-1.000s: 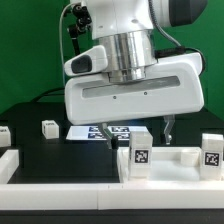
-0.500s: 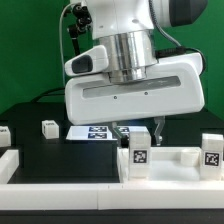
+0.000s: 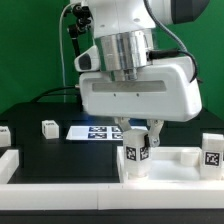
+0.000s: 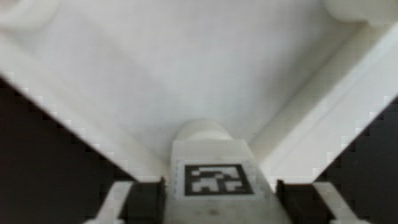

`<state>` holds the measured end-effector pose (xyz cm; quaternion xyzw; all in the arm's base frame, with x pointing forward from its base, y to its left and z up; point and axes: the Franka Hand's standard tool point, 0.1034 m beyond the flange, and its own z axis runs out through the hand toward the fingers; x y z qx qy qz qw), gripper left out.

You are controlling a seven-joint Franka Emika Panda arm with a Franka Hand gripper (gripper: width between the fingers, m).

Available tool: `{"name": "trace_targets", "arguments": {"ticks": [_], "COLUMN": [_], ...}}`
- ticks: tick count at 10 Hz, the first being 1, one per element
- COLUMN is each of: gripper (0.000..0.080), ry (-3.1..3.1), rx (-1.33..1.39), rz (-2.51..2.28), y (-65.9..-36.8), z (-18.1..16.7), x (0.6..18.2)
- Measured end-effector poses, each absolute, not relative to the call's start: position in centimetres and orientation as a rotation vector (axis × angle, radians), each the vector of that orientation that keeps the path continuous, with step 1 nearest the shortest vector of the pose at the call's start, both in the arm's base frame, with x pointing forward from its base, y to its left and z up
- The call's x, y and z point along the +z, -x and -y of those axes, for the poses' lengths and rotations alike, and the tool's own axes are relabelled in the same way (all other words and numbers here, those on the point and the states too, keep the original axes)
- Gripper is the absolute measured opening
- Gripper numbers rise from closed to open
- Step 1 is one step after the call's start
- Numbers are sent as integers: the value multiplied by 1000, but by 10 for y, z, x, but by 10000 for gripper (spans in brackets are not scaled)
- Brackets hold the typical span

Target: Assemble square table

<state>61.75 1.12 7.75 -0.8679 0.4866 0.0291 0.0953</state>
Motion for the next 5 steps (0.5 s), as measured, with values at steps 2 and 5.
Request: {"name": "trace_targets", "arguments": {"ticks": [2, 5], "gripper": [295, 295], "ry": [2179, 2127], "rx": [133, 127], "rz": [-1868, -1920], "y": [-620, -619], "z": [-11, -12], "x": [75, 73]}}
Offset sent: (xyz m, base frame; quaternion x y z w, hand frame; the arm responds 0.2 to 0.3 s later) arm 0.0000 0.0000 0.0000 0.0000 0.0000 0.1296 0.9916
